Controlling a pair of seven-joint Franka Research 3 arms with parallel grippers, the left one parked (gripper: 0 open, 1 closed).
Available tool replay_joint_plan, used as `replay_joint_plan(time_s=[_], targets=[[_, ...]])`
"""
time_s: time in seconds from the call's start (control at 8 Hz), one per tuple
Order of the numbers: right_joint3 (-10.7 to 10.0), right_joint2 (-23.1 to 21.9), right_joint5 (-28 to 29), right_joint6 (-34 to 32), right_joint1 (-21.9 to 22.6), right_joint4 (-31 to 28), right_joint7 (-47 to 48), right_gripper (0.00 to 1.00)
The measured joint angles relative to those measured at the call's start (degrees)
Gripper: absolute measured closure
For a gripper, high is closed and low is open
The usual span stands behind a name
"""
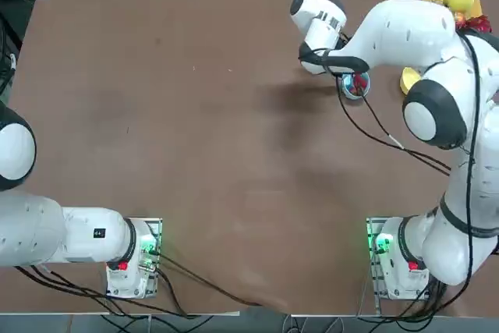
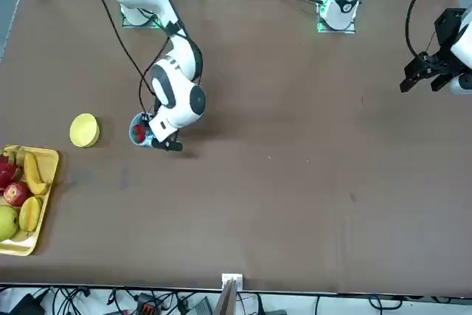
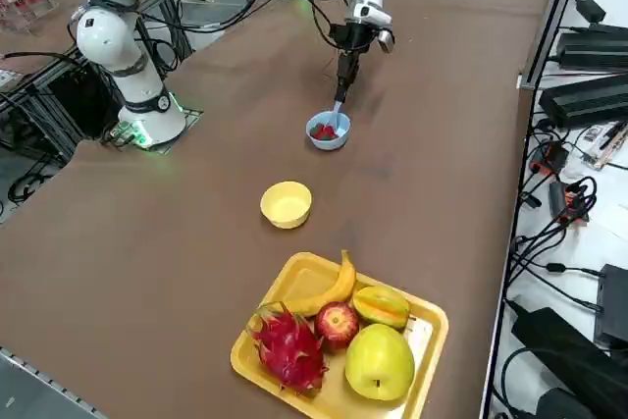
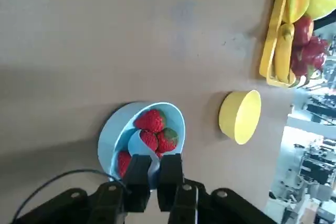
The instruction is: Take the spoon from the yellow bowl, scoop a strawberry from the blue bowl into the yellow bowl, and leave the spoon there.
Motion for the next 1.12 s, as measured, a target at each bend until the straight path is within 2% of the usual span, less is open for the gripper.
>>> replay_joint_plan(time_s=[1.12], targets=[[0.0, 1.9, -2.0, -1.8, 3.8, 2.5, -1.0, 0.89]])
